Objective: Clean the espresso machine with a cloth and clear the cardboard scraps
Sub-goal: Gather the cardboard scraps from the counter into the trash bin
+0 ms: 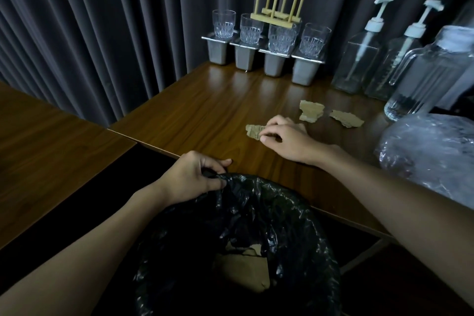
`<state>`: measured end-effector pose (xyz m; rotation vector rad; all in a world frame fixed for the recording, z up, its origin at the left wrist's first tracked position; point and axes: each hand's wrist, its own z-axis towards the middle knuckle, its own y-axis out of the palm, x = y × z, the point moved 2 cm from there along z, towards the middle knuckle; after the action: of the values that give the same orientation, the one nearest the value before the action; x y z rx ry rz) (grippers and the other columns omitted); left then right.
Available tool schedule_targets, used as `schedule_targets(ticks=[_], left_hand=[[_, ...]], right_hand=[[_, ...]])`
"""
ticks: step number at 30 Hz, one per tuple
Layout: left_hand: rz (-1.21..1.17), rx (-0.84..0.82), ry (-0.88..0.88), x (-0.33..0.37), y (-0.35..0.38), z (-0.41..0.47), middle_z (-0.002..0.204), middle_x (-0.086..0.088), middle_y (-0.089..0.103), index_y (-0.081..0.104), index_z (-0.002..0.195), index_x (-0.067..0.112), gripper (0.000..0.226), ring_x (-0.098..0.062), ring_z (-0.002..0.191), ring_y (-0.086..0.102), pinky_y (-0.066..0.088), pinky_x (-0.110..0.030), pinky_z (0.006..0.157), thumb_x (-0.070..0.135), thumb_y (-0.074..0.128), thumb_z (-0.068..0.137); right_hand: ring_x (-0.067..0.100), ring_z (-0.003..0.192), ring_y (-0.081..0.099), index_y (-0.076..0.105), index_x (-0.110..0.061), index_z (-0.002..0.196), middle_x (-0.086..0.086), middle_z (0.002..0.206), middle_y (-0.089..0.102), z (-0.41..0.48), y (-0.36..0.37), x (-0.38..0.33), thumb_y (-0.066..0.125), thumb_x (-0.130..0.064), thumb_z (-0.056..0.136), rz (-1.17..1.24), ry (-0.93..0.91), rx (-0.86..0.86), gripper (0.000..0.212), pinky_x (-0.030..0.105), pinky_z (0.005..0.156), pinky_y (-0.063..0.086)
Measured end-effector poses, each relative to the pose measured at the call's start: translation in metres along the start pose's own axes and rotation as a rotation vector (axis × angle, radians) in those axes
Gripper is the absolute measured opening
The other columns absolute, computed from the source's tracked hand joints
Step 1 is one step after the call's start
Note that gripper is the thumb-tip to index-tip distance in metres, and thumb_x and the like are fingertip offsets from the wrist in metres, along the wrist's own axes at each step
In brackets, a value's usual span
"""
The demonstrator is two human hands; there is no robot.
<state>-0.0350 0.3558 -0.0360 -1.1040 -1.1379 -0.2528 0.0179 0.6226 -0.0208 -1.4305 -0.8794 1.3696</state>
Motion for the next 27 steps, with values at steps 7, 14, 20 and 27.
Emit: schedule_targets(ticks=[7,14,20,27], left_hand=[[-0.061,0.018,0.033,0.001,0.006,-0.005,0.126,0.002,0.069,0.080,0.089,0.014,0.009,0.010,0.124,0.053,0.043,-0.012,0.104,0.009,0.081,0.081],[-0.024,0.052,0.057,0.006,0.013,-0.006,0.109,0.012,0.075,0.080,0.086,0.024,0.009,0.010,0.123,0.055,0.045,-0.026,0.108,0.016,0.082,0.082],[-0.029,0.039,0.061,0.007,0.011,-0.004,0.108,0.006,0.076,0.080,0.086,0.016,0.005,0.014,0.120,0.054,0.046,-0.008,0.096,0.012,0.080,0.083],[-0.045,0.035,0.043,0.007,0.011,-0.002,0.105,0.006,0.076,0.080,0.084,0.014,0.005,0.016,0.117,0.055,0.046,-0.006,0.093,0.009,0.080,0.083]], right_hand=[[0.016,0.106,0.051,0.057,-0.025,0.096,-0.006,0.112,0.050,-0.026,-0.004,0.007,0.067,-0.033,0.088,0.129,0.114,0.050,0.015,0.043,0.100,0.036],[0.012,0.089,0.056,0.061,-0.010,0.113,0.002,0.099,0.057,-0.054,-0.031,-0.009,0.069,-0.011,0.088,0.489,0.192,0.028,0.026,0.020,0.073,0.046],[0.008,0.085,0.067,0.063,-0.007,0.111,0.005,0.095,0.068,-0.084,-0.045,-0.044,0.069,-0.010,0.088,0.781,0.092,-0.120,0.023,0.020,0.077,0.053],[0.015,0.133,0.043,0.050,-0.019,0.136,0.000,0.143,0.048,-0.066,-0.034,-0.002,0.057,-0.030,0.097,0.451,0.247,0.090,0.041,0.039,0.110,0.038]])
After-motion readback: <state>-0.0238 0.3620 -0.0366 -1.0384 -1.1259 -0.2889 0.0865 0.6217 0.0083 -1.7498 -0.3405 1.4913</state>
